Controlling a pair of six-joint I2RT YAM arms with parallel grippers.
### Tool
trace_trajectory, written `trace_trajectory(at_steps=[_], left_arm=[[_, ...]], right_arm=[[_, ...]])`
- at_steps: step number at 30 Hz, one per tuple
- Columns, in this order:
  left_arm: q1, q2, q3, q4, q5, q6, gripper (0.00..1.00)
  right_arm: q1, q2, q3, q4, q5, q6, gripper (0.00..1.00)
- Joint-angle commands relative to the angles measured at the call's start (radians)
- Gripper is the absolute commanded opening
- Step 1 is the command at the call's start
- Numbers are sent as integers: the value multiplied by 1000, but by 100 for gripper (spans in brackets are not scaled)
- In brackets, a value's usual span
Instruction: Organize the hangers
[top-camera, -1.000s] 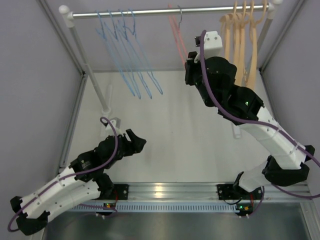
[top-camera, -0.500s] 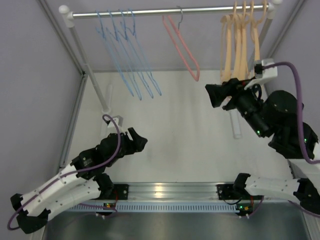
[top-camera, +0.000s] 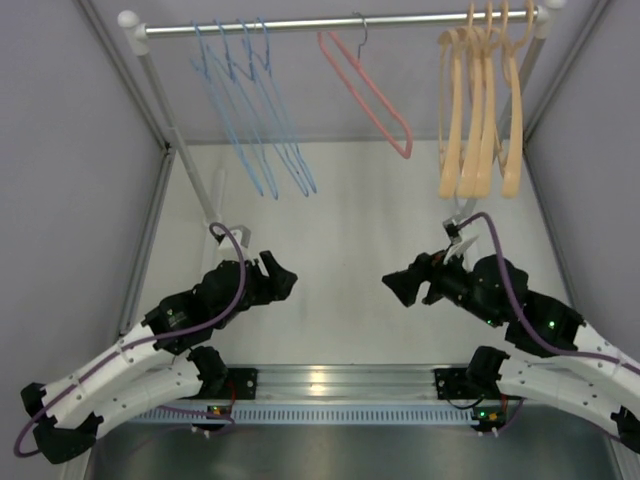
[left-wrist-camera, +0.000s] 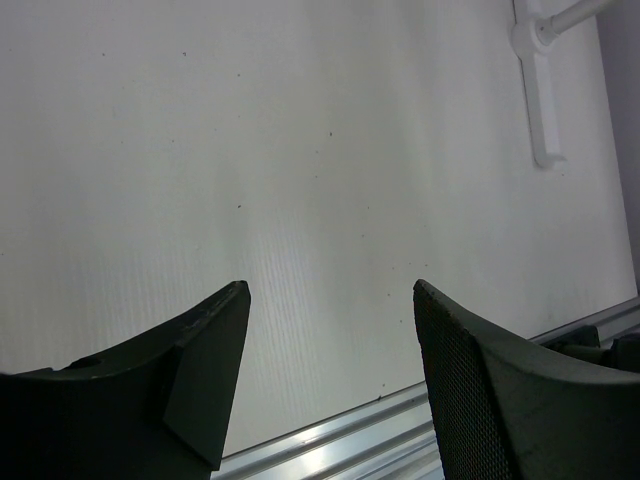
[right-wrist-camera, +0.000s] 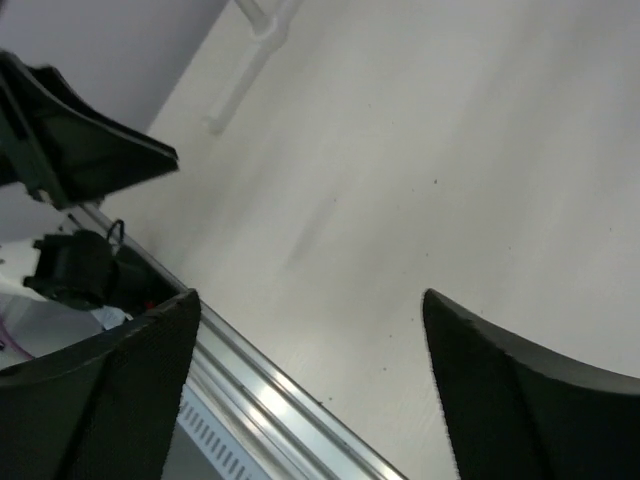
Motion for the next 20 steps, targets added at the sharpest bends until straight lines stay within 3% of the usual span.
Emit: trace_trajectory(at_steps=[1, 2, 6, 20], left_arm=[[4, 6, 38, 8, 3, 23, 70], [4, 6, 37, 7, 5, 26, 70], [4, 8, 31, 1, -1, 25, 70], [4, -4, 12, 1, -1, 18, 70]], right_arm=[[6, -57, -129, 138, -40, 83, 95], [7, -68, -152, 161, -37, 95, 100], [9, -103, -238, 207, -22, 109, 99], [9, -147, -269, 208, 12, 95, 99]])
